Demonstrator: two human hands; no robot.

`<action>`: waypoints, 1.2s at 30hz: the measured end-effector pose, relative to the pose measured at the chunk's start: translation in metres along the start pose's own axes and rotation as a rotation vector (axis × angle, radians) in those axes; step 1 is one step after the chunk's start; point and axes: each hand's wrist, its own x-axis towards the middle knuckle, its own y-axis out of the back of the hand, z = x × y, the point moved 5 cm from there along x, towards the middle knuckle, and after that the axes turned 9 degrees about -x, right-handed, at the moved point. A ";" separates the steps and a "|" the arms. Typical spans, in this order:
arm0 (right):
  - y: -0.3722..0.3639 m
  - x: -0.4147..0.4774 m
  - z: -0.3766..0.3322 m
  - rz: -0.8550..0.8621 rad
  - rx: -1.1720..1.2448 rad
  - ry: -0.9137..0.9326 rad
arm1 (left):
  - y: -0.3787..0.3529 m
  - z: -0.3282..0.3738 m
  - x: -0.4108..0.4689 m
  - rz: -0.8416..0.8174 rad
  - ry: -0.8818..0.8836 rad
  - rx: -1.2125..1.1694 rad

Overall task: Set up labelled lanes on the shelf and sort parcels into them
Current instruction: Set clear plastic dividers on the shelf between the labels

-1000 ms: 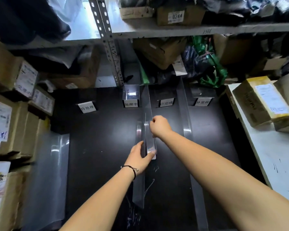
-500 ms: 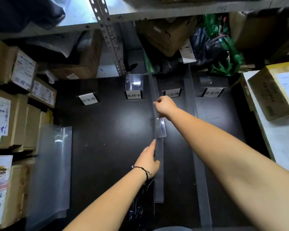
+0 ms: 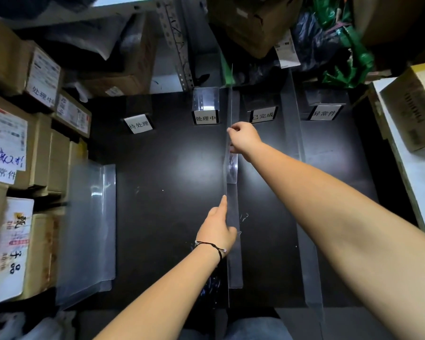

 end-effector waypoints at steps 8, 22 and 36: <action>-0.013 -0.002 0.005 -0.065 -0.134 -0.001 | 0.006 -0.015 -0.007 0.032 -0.049 0.082; -0.015 -0.085 -0.060 0.162 -0.496 0.354 | 0.069 -0.023 -0.031 0.141 -0.168 -0.031; -0.253 -0.217 -0.113 -0.247 -0.593 0.525 | 0.243 -0.181 -0.094 0.572 -0.042 -0.073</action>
